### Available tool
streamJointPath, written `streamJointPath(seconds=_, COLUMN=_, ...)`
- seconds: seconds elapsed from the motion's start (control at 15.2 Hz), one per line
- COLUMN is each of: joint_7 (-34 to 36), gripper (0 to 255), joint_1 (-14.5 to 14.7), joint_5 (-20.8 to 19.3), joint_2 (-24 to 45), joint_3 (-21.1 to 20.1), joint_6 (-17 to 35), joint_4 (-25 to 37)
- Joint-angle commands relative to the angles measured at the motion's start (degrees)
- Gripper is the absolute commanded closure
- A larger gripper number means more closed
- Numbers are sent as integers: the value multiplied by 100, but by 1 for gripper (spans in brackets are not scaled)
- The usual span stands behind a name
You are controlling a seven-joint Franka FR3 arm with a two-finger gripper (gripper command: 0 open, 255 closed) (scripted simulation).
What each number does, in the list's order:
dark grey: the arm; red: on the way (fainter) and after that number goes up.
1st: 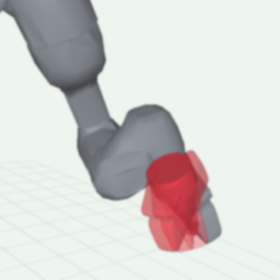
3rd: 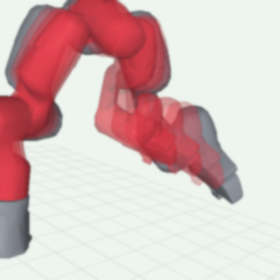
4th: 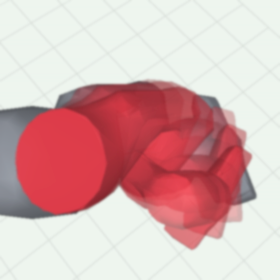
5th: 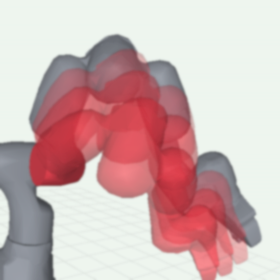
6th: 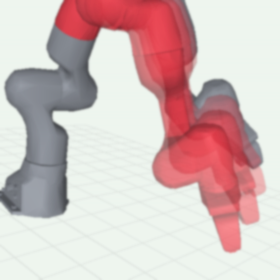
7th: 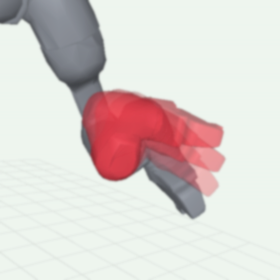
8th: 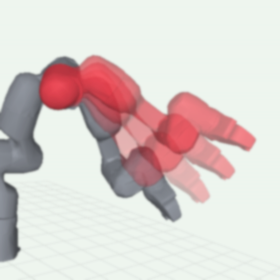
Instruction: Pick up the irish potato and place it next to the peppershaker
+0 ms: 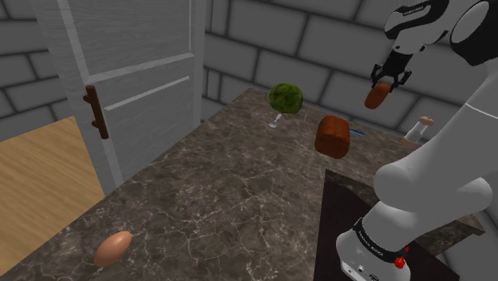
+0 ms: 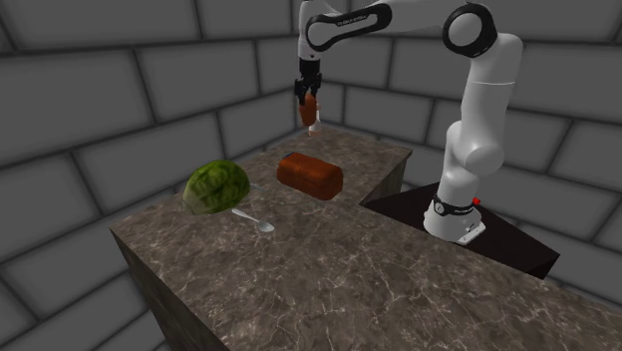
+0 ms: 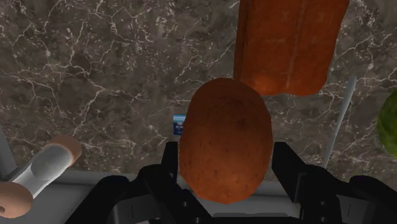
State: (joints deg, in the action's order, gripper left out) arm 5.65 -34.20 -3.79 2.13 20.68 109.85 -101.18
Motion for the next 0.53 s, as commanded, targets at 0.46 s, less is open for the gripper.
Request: streamJointPath(seconds=0.46, joint_7=-1362, gripper=255, joint_1=-853, joint_5=790, joint_2=1427, joint_3=427, joint_6=-336, joint_4=1711)
